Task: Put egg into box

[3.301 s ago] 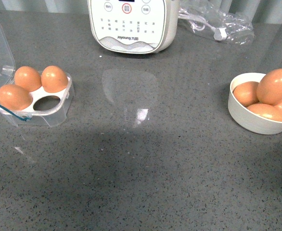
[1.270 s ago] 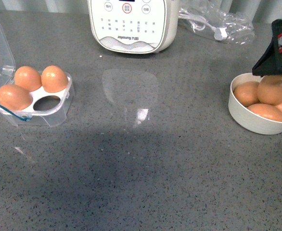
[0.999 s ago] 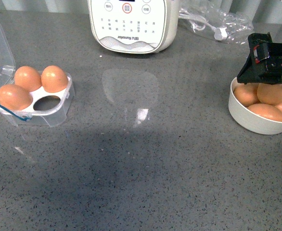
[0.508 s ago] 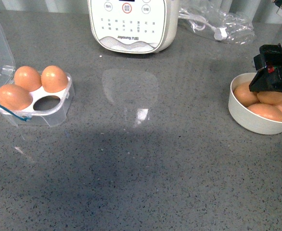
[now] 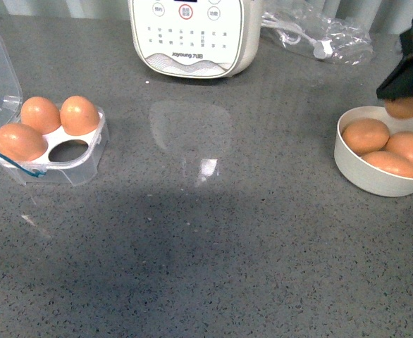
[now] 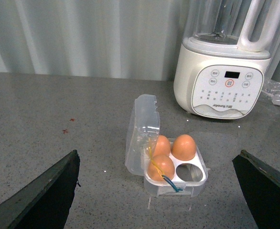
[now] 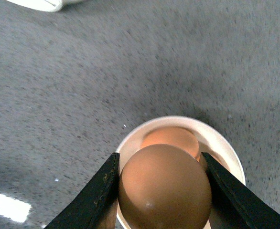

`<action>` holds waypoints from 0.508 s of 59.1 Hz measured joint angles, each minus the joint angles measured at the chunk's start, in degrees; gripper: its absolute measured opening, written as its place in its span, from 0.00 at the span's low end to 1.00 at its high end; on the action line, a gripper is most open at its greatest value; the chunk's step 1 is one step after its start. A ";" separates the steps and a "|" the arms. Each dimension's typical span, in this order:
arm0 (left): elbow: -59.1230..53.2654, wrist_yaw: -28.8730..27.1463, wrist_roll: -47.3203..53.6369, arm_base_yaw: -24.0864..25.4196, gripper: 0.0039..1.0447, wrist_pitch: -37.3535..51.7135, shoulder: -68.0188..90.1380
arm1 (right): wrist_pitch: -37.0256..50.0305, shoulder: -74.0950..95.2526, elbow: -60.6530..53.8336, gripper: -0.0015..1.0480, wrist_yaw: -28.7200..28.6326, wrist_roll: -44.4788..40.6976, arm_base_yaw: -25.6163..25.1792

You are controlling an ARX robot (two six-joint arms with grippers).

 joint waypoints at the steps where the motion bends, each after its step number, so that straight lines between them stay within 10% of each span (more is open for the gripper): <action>1: 0.00 0.00 0.00 0.00 0.94 0.00 0.00 | -0.13 -0.20 0.52 0.41 -0.61 -0.57 0.28; 30: 0.00 0.00 0.00 0.00 0.94 0.00 0.00 | -1.68 16.94 17.03 0.41 -16.63 -16.13 10.25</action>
